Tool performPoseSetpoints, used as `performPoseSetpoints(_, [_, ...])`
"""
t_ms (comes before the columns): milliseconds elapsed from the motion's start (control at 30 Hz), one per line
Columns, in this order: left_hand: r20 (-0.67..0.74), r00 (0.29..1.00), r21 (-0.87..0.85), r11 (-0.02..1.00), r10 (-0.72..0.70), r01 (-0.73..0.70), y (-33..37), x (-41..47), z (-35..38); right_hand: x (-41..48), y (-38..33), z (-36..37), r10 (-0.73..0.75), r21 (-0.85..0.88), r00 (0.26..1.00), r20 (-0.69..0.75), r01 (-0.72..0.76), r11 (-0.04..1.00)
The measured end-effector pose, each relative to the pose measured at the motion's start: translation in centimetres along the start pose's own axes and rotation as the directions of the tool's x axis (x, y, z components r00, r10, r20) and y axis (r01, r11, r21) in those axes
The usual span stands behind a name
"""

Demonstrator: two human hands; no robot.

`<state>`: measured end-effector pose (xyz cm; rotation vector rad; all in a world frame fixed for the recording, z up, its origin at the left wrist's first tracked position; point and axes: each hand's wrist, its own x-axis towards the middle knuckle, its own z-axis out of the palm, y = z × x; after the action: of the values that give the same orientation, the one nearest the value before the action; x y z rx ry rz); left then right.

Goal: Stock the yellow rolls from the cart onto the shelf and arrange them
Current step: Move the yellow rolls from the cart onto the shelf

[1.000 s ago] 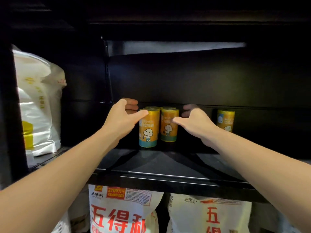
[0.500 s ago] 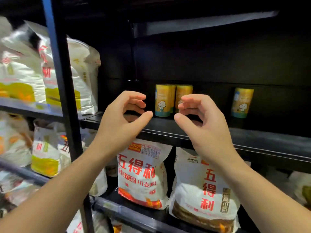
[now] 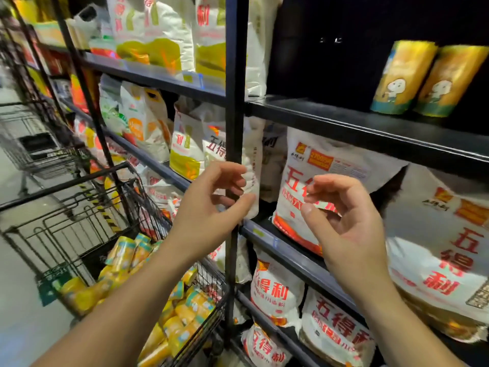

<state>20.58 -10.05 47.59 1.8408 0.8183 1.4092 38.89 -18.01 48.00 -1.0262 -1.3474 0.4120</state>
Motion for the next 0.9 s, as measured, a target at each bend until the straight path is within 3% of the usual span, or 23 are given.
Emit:
performPoseSetpoints(300, [-0.098, 0.952, 0.103, 0.948, -0.29, 0.3, -11.7, -5.4, -9.7, -2.9, 7.9, 13.1, 0.245, 0.095, 0.957, 0.157, -0.262, 0.96])
performPoseSetpoints(500, [-0.16, 0.861, 0.219, 0.833, -0.483, 0.508, -20.3, -9.6, -15.2, -5.1, 13.4, 19.9, 0.382, 0.064, 0.889, 0.251, -0.409, 0.91])
performPoseSetpoints(733, [-0.181, 0.68, 0.229, 0.642, -0.711, 0.732, -28.1, -13.9, -19.1, -7.0, 20.9, 25.4, 0.542, -0.124, 0.758, 0.362, -0.537, 0.835])
performPoseSetpoints(900, [-0.184, 0.536, 0.273, 0.481, -0.824, 0.833, -32.5, -16.5, -19.5, -8.5, 26.4, 28.0, 0.628, -0.338, 0.632, 0.455, -0.53, 0.778])
